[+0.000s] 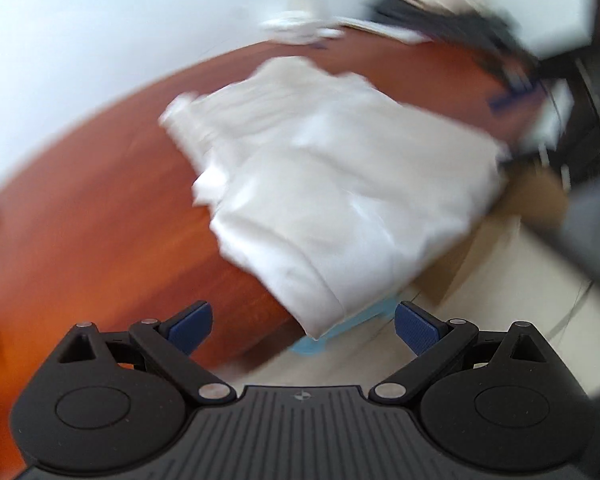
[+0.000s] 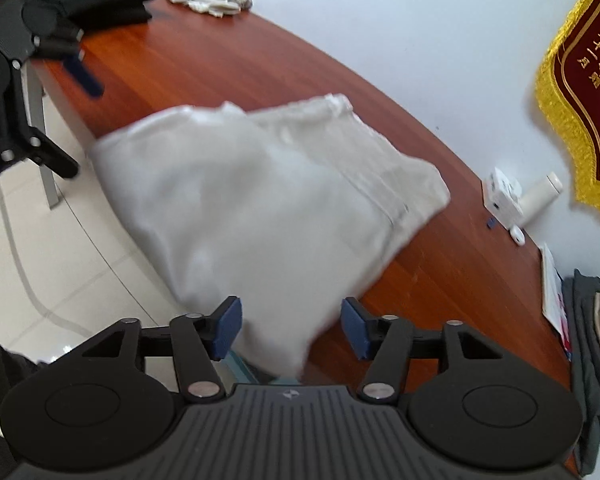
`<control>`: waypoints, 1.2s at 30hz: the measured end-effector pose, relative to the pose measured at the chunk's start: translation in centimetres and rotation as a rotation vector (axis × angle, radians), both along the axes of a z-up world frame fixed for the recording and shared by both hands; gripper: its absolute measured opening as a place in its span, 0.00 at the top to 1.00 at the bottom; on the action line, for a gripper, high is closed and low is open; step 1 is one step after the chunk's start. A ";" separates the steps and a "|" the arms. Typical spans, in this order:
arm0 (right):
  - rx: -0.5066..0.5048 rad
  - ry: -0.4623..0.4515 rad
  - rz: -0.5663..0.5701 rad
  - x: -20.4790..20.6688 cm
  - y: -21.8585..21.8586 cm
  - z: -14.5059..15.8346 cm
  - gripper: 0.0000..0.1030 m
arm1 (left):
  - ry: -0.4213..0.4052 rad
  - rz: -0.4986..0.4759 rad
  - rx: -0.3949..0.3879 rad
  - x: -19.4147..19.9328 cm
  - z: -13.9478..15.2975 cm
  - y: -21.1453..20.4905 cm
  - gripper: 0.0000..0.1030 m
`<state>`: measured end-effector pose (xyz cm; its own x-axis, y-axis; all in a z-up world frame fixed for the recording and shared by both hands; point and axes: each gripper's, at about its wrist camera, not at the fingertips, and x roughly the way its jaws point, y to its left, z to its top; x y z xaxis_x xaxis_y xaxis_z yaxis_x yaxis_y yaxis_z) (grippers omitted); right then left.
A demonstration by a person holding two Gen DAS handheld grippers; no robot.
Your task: Fold clothes
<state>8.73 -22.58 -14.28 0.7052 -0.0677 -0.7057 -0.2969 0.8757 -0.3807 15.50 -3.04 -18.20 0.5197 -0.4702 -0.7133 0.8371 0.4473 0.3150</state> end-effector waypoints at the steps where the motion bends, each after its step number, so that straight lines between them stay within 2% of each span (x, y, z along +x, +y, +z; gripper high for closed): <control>1: -0.004 0.003 0.001 -0.2 -0.3 -0.2 0.31 | -0.040 -0.038 0.031 -0.4 -0.4 -0.3 0.04; 5: -0.034 0.009 0.037 -1.2 -0.7 -1.3 0.27 | -0.179 -0.156 0.121 -1.5 -1.8 -1.4 0.04; 10: -0.136 -0.010 0.149 -2.0 0.2 -2.6 0.20 | -0.334 -0.282 0.218 -2.5 -3.6 -2.7 0.04; 16: -0.305 -0.064 0.336 -2.4 1.4 -4.4 0.20 | -0.458 -0.398 0.295 -3.1 -5.2 -3.3 0.04; 18: -0.409 -0.105 0.425 -2.5 1.8 -5.5 0.20 | -0.520 -0.429 0.327 -3.1 -5.9 -3.3 0.04; 23: -0.579 -0.155 0.601 -2.7 2.3 -7.4 0.20 | -0.632 -0.503 0.391 -3.3 -7.5 -3.0 0.04; 25: -0.629 -0.159 0.673 -2.7 2.2 -8.0 0.21 | -0.650 -0.532 0.405 -3.4 -7.8 -2.9 0.05; 28: -0.652 -0.154 0.709 -2.5 2.1 -8.2 0.30 | -0.661 -0.593 0.429 -3.4 -8.4 -2.7 0.07; 32: -0.652 -0.131 0.710 -1.9 2.0 -7.8 0.40 | -0.643 -0.606 0.446 -3.0 -8.5 -2.8 0.33; 34: -0.657 -0.112 0.714 -1.7 1.9 -7.6 0.45 | -0.629 -0.600 0.447 -2.9 -8.4 -2.8 0.40; 36: -0.657 -0.095 0.722 -1.6 1.8 -7.5 0.57 | -0.609 -0.605 0.440 -2.7 -8.1 -2.7 0.42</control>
